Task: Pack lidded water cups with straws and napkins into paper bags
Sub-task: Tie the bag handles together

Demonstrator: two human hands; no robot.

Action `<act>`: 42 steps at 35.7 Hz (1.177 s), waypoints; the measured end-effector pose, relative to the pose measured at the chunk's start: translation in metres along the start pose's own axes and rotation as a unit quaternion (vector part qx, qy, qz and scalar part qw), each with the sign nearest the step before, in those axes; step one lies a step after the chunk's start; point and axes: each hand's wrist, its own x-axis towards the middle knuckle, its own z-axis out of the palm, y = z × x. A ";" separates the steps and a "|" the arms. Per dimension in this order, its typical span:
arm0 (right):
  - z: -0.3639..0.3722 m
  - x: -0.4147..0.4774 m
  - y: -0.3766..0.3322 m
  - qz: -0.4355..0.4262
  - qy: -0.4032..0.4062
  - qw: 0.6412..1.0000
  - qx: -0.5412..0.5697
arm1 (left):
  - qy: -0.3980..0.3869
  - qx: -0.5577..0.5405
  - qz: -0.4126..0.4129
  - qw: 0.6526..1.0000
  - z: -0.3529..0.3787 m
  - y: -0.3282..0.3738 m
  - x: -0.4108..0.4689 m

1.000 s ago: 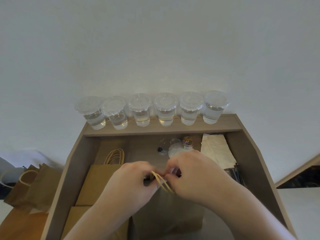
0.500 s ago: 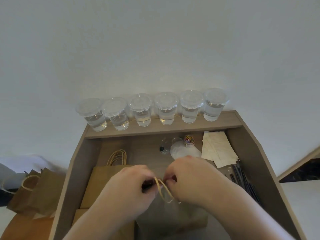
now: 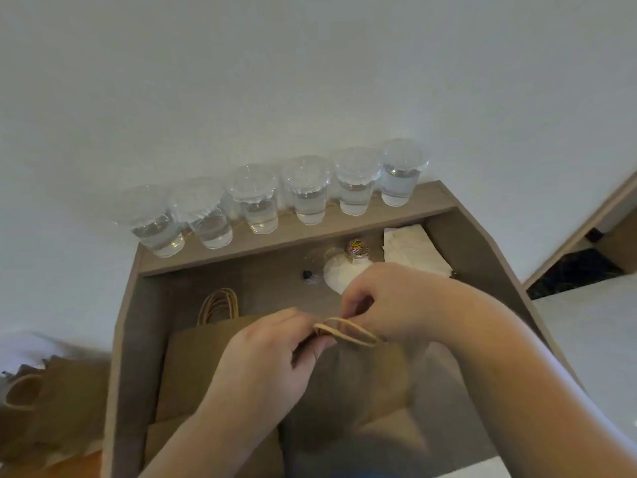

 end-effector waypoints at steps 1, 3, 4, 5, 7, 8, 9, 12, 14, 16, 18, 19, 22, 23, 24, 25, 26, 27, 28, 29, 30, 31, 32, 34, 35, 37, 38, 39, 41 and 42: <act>-0.004 0.001 -0.002 0.001 -0.006 1.000 -0.008 | 0.013 -0.009 0.005 1.000 0.001 -0.002 -0.001; -0.010 -0.002 -0.001 -0.006 0.014 1.000 -0.004 | 0.049 -0.041 0.003 0.998 0.003 -0.006 -0.003; -0.012 -0.005 0.002 -0.010 0.038 0.999 0.015 | 0.058 -0.059 -0.003 0.997 0.003 -0.009 -0.004; -0.014 -0.011 0.007 -0.015 0.064 0.997 0.044 | 0.057 -0.080 -0.017 0.995 0.004 -0.013 -0.005; -0.014 -0.025 0.020 -0.031 0.109 0.987 0.115 | 0.029 -0.126 -0.052 0.990 0.004 -0.022 -0.009; -0.012 -0.032 0.026 -0.037 0.121 0.980 0.154 | 0.009 -0.150 -0.068 0.986 0.005 -0.027 -0.013; -0.010 -0.037 0.033 -0.039 0.125 0.974 0.185 | -0.011 -0.168 -0.077 0.983 0.006 -0.031 -0.017; 0.000 -0.045 0.050 -0.040 0.092 0.976 0.191 | -0.009 -0.174 -0.105 0.979 0.013 -0.036 -0.026; 0.005 -0.044 0.058 -0.059 0.087 0.986 0.126 | 0.024 -0.171 -0.138 0.975 0.019 -0.032 -0.029; 0.006 -0.043 0.063 -0.079 0.099 0.989 0.072 | 0.060 -0.177 -0.171 0.967 0.025 -0.023 -0.030; 0.000 -0.040 0.065 -0.092 0.100 0.990 0.023 | 0.088 -0.199 -0.195 0.956 0.030 -0.012 -0.031; -0.004 -0.040 0.066 -0.100 0.101 0.990 -0.002 | 0.097 -0.208 -0.206 0.951 0.031 -0.005 -0.032; -0.016 -0.039 0.072 -0.130 0.122 0.983 -0.038 | 0.135 -0.210 -0.230 0.941 0.033 0.021 -0.034; -0.020 -0.042 0.074 -0.145 0.127 0.980 -0.039 | 0.157 -0.213 -0.238 0.935 0.033 0.030 -0.035; -0.023 -0.045 0.076 -0.166 0.125 0.978 -0.031 | 0.184 -0.223 -0.250 0.924 0.031 0.040 -0.036; -0.027 -0.049 0.078 -0.190 0.117 0.974 -0.022 | 0.209 -0.235 -0.264 0.912 0.028 0.050 -0.037; -0.030 -0.053 0.080 -0.218 0.109 0.970 -0.009 | 0.230 -0.247 -0.273 0.901 0.025 0.060 -0.038; -0.034 -0.058 0.080 -0.245 0.098 0.965 0.007 | 0.248 -0.250 -0.274 0.895 0.023 0.070 -0.041; -0.037 -0.063 0.079 -0.272 0.082 0.959 0.025 | 0.261 -0.249 -0.273 0.892 0.021 0.080 -0.045; -0.040 -0.068 0.077 -0.297 0.061 0.952 0.041 | 0.273 -0.241 -0.271 0.891 0.018 0.090 -0.050; -0.043 -0.073 0.074 -0.320 0.041 0.945 0.051 | 0.287 -0.233 -0.274 0.888 0.016 0.100 -0.055; -0.047 -0.078 0.069 -0.340 0.024 0.939 0.050 | 0.298 -0.220 -0.279 0.886 0.014 0.109 -0.061; -0.049 -0.083 0.063 -0.357 0.011 0.933 0.041 | 0.308 -0.205 -0.285 0.884 0.012 0.118 -0.068; -0.052 -0.093 0.048 -0.379 -0.010 0.925 0.021 | 0.331 -0.185 -0.297 0.876 0.006 0.134 -0.084; -0.052 -0.098 0.040 -0.383 -0.024 0.923 0.021 | 0.348 -0.187 -0.304 0.867 0.003 0.140 -0.092; -0.050 -0.107 0.024 -0.388 -0.061 0.919 0.034 | 0.384 -0.202 -0.314 0.844 -0.004 0.153 -0.110; -0.048 -0.111 0.015 -0.391 -0.075 0.917 0.030 | 0.400 -0.207 -0.317 0.835 -0.008 0.158 -0.120; -0.044 -0.114 0.006 -0.395 -0.087 0.914 0.015 | 0.413 -0.207 -0.321 0.826 -0.011 0.163 -0.132; -0.036 -0.122 -0.017 -0.397 -0.103 0.912 -0.018 | 0.436 -0.208 -0.333 0.810 -0.019 0.171 -0.158; -0.030 -0.127 -0.029 -0.397 -0.110 0.911 -0.024 | 0.444 -0.201 -0.340 0.804 -0.024 0.174 -0.171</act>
